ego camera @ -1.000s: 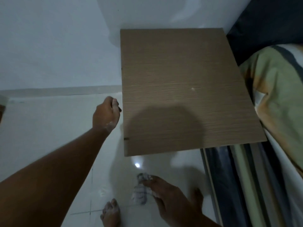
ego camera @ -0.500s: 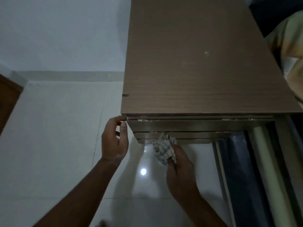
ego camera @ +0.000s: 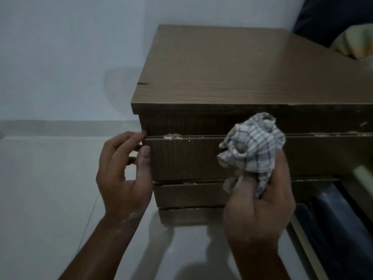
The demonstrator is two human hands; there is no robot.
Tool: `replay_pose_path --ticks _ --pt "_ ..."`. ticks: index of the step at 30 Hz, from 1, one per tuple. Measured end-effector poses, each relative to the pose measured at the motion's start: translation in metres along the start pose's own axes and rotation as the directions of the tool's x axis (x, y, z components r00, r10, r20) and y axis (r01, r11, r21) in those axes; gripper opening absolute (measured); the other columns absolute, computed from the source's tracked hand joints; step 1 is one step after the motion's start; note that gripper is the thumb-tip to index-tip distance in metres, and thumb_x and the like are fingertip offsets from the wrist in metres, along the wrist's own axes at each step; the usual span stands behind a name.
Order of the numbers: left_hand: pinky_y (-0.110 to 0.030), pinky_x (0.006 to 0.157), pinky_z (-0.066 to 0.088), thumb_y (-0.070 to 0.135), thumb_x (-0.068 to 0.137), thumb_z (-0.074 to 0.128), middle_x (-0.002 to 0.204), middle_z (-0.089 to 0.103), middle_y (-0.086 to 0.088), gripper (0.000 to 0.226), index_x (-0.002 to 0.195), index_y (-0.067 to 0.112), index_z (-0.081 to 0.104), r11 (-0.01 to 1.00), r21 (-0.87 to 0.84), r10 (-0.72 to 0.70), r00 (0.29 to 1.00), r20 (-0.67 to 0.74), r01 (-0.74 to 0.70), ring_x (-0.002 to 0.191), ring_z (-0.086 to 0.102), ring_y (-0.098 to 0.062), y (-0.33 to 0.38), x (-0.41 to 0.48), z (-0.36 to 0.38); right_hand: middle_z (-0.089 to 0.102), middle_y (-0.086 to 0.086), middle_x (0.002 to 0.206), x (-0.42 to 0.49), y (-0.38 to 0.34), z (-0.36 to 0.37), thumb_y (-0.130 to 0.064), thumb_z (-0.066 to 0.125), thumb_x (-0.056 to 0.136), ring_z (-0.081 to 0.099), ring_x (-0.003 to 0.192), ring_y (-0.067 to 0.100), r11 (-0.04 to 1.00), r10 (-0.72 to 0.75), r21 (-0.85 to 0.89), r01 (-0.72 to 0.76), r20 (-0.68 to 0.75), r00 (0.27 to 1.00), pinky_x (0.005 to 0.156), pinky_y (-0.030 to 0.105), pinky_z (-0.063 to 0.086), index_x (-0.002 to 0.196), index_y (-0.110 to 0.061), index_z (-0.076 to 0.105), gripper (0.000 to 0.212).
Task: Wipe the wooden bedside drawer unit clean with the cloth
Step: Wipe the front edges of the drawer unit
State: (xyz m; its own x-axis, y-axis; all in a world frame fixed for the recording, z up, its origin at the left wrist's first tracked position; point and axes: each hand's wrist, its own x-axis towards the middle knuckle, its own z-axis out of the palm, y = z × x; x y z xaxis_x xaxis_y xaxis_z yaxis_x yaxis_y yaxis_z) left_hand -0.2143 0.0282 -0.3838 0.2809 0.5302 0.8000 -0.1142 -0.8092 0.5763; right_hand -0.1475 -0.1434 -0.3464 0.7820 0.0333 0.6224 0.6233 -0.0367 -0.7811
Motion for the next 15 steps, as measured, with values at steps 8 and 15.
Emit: replay_pose_path --ticks 8,15 --pt "-0.013 0.078 0.053 0.009 0.093 0.062 0.11 0.062 -0.001 0.013 0.105 0.01 0.068 0.998 -0.066 -0.012 1.0 -0.011 0.011 0.105 0.061 -0.006 0.002 0.004 -0.004 0.055 0.017 0.14 0.012 0.009 0.001 0.004 0.047 0.089 0.053 0.132 0.032 0.987 -0.158 -0.006 0.158 -0.103 0.982 0.104 0.056 0.048 0.14 -0.011 0.047 0.053" --pt "-0.01 0.081 0.054 0.015 0.094 0.066 0.112 0.065 0.003 0.019 0.113 0.016 0.07 0.996 -0.078 0.036 0.999 -0.036 -0.039 0.107 0.064 -0.007 0.006 -0.007 -0.015 0.051 0.005 0.144 0.02 -0.028 0.004 -0.001 0.051 0.088 0.049 0.133 0.014 0.965 -0.187 -0.135 0.222 0.236 0.954 0.112 0.035 0.043 0.145 -0.013 0.048 0.058"
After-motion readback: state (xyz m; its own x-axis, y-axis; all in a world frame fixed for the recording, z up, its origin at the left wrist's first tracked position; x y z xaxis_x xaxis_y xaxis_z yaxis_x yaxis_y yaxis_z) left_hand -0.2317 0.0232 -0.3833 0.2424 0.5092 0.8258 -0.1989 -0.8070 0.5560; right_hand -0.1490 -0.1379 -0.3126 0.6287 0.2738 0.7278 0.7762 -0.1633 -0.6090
